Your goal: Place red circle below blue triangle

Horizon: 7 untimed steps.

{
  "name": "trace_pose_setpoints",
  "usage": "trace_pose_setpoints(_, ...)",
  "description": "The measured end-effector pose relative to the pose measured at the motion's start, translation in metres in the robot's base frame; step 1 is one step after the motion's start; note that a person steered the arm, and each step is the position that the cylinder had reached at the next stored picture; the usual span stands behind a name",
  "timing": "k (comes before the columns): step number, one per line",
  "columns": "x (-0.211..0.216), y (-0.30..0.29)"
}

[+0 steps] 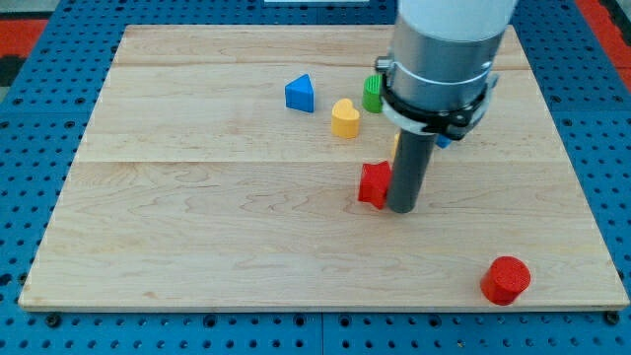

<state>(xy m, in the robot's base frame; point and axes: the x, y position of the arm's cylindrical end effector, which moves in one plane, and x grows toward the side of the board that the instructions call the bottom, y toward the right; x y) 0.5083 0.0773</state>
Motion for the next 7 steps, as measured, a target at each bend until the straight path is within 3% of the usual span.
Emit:
trace_pose_setpoints(2, -0.048, -0.045)
trace_pose_setpoints(3, -0.025, 0.01)
trace_pose_setpoints(5, 0.065, 0.224)
trace_pose_setpoints(6, 0.107, 0.227)
trace_pose_setpoints(7, 0.099, 0.166)
